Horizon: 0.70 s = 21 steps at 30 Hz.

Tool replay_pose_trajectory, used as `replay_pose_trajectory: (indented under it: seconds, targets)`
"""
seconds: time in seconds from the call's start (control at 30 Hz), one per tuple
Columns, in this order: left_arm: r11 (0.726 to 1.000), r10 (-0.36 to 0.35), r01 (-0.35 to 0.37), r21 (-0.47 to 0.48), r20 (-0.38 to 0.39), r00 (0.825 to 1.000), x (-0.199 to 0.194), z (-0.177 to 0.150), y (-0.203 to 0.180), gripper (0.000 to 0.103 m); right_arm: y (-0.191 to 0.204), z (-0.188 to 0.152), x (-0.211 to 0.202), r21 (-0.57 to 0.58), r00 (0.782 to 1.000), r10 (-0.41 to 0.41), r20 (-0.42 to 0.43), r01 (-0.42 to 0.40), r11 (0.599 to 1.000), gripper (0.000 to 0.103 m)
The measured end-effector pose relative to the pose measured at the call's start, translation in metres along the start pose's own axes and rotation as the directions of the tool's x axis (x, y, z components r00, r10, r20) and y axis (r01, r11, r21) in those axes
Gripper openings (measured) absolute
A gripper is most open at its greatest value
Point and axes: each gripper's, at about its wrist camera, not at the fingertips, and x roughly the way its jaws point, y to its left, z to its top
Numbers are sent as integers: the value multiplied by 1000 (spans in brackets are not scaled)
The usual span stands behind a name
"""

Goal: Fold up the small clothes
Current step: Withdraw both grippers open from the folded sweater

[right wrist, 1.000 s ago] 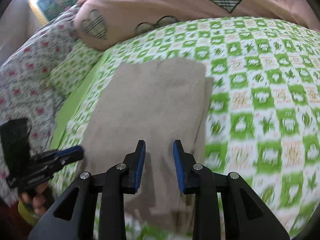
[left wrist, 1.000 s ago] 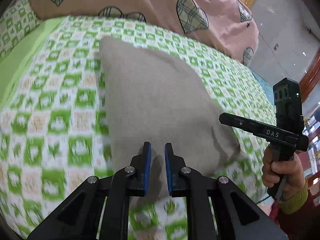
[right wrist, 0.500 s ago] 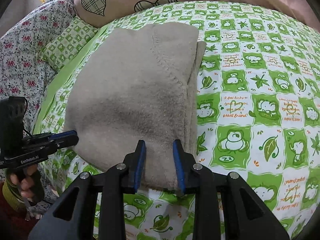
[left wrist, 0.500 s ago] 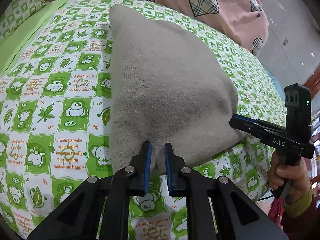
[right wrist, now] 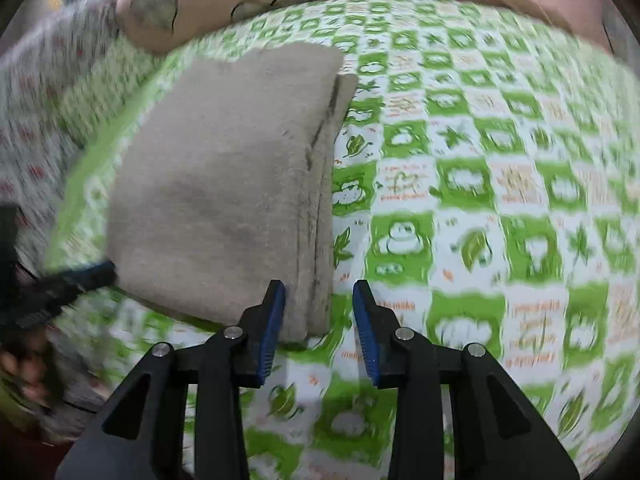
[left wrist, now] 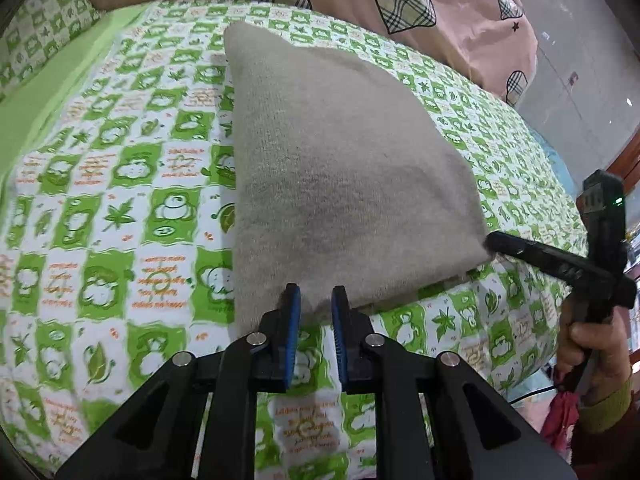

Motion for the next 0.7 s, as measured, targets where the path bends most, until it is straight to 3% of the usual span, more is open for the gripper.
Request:
replay_pose_trajectory:
  seconds: [0.07,0.17,0.27,0.37,0.6,0.7]
  targets:
    - [1000,24,-24,19,13,1000,-9,-4,-2,24,3,-2,-15,-15,999,-5,32,6,1000,37]
    - [998,62,-63,29,31,998,-20,-6,-5,49,7,-6,-32,-17,998,0,58,1,1000,37]
    - [994,98,-101,36,62,993,-33,-8,-7,55,6,-8,-40,-7,997,0,73,0,1000,40]
    - [988,147,-151,37,82,986,-42,-10,-7,67,7,-12,-44,2,997,-2,76,2,1000,45]
    - [969,244,-247,24,94,965,-52,-18,2,72,15,-24,-55,-11,997,20,79,-19,1000,75]
    - [962,268,-271,26,90,959,-54,-24,3,74,19,-29,-59,-17,997,24,80,-22,1000,82]
